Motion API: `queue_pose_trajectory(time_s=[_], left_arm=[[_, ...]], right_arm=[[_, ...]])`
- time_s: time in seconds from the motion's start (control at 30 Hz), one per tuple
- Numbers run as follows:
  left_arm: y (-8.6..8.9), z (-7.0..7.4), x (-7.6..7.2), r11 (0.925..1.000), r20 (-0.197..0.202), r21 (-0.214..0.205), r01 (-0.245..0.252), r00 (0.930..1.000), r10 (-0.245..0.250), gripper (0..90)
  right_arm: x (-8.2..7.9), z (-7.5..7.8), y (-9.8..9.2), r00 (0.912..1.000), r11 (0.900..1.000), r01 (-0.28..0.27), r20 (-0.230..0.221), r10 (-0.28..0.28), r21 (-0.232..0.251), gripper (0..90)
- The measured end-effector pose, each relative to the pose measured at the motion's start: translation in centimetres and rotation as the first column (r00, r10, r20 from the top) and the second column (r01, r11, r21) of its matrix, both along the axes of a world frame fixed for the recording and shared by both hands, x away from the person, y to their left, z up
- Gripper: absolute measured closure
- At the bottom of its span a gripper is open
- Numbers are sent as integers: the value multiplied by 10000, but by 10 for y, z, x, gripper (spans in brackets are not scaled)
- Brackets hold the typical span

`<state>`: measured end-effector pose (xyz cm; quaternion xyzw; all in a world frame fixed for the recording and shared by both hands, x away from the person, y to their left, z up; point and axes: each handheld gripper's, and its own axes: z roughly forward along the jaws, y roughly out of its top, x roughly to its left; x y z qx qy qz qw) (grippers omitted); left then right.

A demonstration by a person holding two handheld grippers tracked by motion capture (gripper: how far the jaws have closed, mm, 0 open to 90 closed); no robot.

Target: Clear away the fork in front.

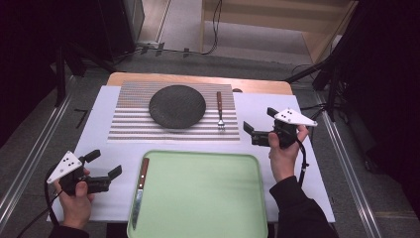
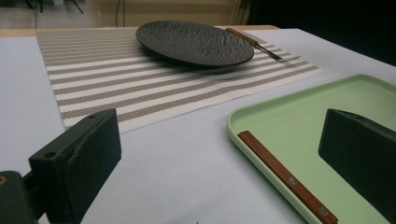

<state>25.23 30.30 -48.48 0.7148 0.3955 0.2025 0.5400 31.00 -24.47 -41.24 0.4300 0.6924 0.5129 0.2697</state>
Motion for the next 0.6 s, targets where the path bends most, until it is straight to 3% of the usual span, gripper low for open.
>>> queue_pose_trajectory(time_s=[0.6], left_arm=[[0,0,-2,10000,179,-22,32,9998,-32,0]], right_arm=[[37,5,28,9988,9994,-140,-479,125,-321,0]])
